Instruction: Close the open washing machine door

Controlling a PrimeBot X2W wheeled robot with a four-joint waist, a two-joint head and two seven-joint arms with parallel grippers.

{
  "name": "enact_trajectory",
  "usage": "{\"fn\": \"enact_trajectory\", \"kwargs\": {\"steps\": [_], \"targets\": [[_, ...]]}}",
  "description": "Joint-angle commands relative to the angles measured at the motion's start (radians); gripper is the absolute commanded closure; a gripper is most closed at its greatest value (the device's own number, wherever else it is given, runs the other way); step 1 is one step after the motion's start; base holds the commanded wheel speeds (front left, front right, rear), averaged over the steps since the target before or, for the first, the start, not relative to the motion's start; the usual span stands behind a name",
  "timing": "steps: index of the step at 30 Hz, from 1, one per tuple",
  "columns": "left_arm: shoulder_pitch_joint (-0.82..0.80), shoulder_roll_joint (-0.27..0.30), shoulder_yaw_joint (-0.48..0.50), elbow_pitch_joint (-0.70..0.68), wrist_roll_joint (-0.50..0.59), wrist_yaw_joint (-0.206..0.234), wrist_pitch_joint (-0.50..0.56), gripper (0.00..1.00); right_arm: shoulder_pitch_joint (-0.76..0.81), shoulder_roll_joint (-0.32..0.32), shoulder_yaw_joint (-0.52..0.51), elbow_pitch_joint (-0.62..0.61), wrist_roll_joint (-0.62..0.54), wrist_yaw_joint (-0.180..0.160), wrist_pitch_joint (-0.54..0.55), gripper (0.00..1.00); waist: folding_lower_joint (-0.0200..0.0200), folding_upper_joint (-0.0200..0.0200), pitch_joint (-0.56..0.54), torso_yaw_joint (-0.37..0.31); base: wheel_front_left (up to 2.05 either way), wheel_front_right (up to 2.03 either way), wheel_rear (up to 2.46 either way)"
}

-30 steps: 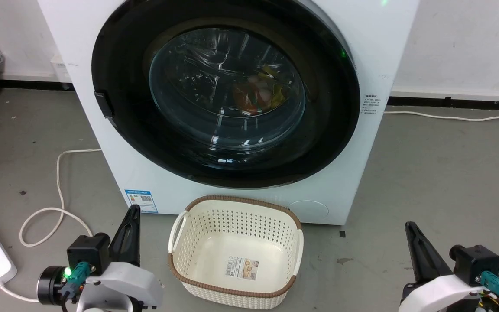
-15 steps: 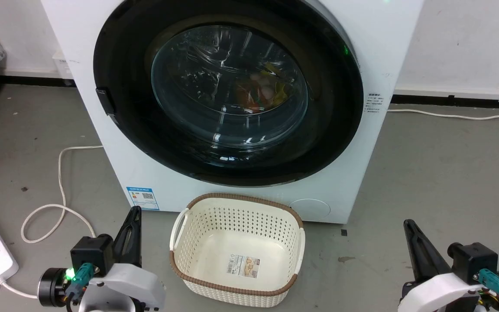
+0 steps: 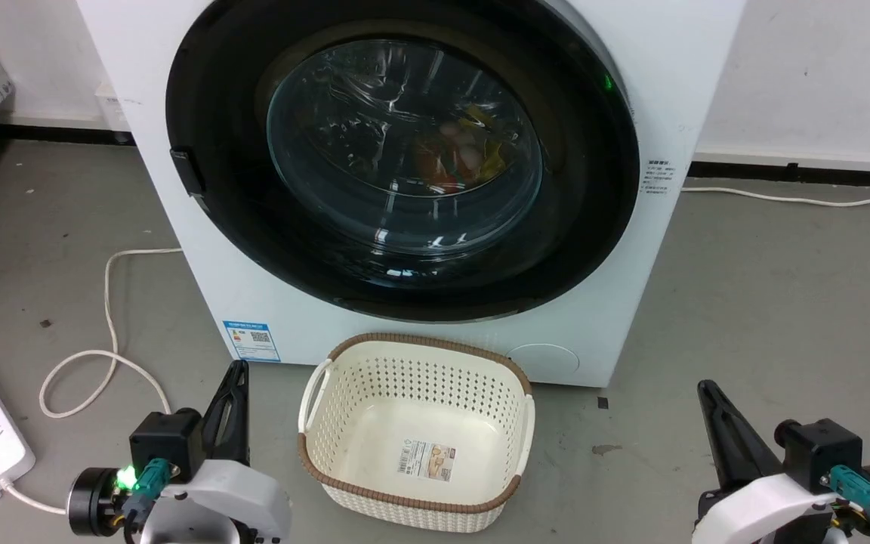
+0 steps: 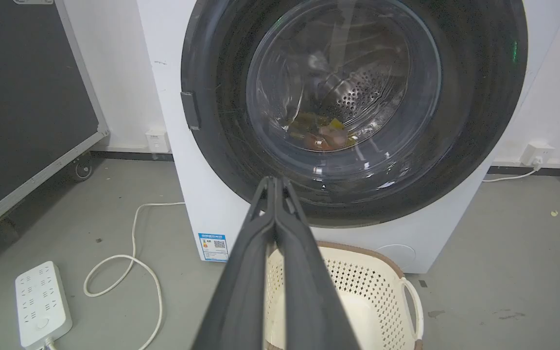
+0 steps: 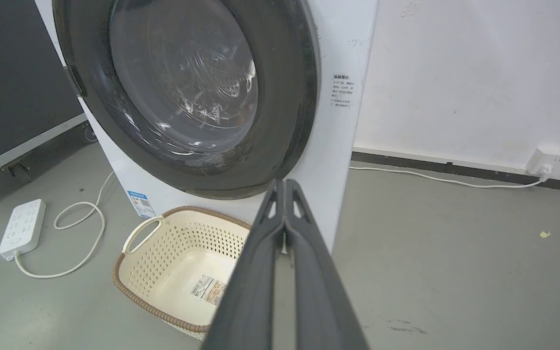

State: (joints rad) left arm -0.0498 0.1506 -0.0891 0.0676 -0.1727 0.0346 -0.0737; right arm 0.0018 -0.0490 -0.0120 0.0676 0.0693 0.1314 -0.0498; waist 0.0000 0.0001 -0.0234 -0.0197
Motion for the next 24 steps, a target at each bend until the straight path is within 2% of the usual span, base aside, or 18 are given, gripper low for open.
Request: {"fn": "enact_trajectory", "kwargs": {"steps": [1,24], "targets": [[0.018,-0.008,0.007,-0.009,0.015,-0.004,0.006,1.0,-0.001,-0.001,0.001,-0.01,-0.011,-0.001,0.003,1.0,0.0,-0.0001,0.001,0.001,0.0,0.0,0.0],[0.036,-0.06,0.053,-0.042,0.103,-0.021,0.044,1.0,-0.001,-0.001,0.007,-0.042,-0.044,-0.001,0.029,1.0,0.0,-0.0001,0.013,0.011,0.0,0.0,0.0]]}}
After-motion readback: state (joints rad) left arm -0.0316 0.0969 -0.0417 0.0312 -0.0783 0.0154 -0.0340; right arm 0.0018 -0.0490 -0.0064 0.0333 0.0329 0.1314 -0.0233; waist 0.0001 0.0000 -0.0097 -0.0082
